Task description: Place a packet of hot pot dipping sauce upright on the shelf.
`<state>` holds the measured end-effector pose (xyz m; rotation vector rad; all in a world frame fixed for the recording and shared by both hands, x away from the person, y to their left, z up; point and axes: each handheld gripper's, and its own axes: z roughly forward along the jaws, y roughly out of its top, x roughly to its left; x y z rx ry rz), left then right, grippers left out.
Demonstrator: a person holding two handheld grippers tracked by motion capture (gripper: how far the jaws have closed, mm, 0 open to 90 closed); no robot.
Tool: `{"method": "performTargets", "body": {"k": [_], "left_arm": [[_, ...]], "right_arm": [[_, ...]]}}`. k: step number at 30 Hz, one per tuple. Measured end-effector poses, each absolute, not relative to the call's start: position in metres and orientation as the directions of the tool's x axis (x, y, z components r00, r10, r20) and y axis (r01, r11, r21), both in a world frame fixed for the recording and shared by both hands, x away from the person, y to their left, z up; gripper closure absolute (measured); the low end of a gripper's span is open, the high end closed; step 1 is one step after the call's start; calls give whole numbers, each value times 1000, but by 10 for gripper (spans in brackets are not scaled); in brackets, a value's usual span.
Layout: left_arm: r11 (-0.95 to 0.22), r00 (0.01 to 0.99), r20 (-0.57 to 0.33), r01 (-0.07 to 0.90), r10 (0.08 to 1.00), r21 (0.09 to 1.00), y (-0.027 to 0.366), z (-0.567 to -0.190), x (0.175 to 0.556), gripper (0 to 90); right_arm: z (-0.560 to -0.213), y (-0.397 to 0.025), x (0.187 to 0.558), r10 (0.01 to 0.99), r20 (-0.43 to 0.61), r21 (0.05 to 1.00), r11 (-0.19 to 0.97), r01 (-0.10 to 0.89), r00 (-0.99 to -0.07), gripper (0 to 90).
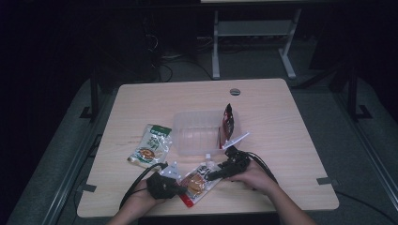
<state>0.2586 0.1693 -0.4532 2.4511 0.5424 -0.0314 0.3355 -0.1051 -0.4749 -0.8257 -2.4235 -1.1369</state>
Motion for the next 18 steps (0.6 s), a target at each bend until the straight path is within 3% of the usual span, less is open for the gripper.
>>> {"method": "performTargets", "body": {"k": [18], "left_arm": [[-730,924,-144,369,353,575,171,-453,259,900]], "right_arm": [[-460,-109,337,291,538,645,461,609,-791,707]]}}
